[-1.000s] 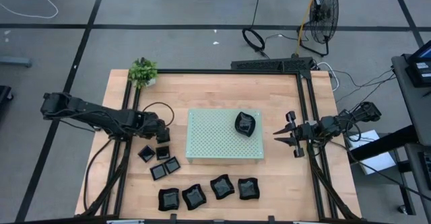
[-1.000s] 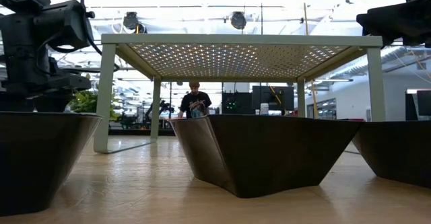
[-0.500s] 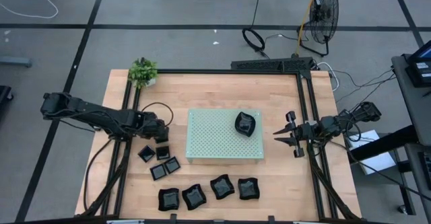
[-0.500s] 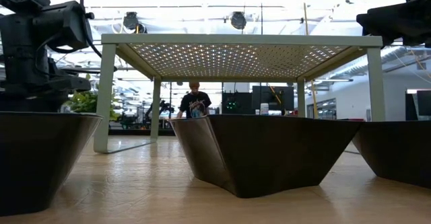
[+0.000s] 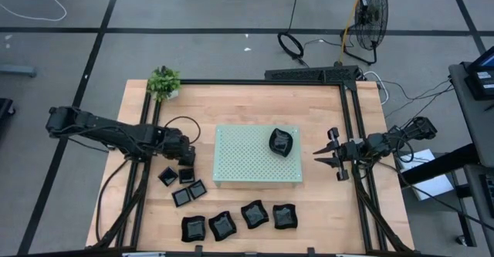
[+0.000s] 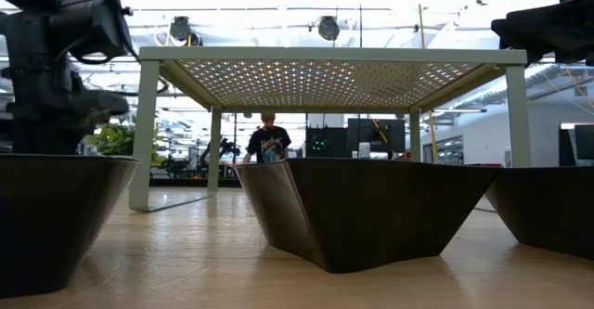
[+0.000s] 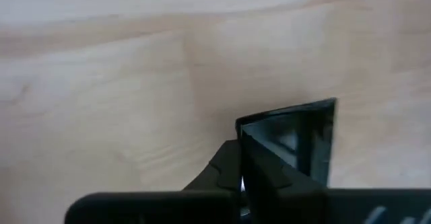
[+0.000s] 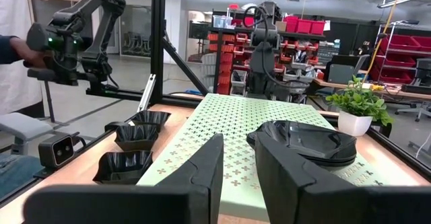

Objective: Pick & Place Mini shaped plates
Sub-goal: Put the square plate on the shelf

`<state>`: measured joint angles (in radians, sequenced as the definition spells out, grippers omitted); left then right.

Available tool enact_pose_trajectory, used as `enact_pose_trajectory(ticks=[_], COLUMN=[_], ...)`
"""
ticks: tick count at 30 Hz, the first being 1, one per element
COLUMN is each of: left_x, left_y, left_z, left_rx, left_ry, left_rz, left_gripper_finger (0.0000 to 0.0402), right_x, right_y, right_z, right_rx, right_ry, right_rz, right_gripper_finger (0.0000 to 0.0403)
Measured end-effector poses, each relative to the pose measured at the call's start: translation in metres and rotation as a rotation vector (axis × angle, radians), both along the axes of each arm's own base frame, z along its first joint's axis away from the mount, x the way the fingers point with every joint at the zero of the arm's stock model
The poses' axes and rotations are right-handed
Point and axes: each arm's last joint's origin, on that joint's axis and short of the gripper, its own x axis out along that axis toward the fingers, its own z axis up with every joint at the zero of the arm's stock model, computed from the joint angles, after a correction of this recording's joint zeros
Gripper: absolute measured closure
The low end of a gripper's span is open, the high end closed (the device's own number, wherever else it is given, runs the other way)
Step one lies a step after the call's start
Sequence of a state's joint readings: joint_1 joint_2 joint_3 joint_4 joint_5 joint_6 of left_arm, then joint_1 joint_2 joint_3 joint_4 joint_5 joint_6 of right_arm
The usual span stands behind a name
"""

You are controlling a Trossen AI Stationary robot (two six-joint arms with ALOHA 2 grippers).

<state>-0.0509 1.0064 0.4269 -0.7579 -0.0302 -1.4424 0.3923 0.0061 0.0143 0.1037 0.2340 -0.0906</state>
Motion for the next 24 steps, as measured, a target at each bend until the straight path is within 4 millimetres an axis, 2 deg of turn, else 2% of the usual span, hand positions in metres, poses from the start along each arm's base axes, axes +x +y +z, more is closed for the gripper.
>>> enact_pose_trajectory(ticks=[8, 18, 24], left_x=[0.013, 0.016, 0.025], left_y=[0.001, 0.006, 0.009], left_z=[0.034, 0.101, 0.136], left_rx=[0.092, 0.258, 0.399], left_ry=[-0.134, -0.151, -0.297], left_rz=[-0.065, -0.086, -0.06], left_gripper_finger=[0.0394, 0.0397, 0.0386], right_x=[0.0, 0.0, 0.0], right_y=[0.0, 0.0, 0.0], right_z=[0.0, 0.0, 0.0], right_rx=[-0.001, -0.002, -0.001], right_ry=[0.003, 0.003, 0.003], right_rz=[0.0, 0.0, 0.0], right_gripper_finger=[0.0328, 0.0328, 0.0328])
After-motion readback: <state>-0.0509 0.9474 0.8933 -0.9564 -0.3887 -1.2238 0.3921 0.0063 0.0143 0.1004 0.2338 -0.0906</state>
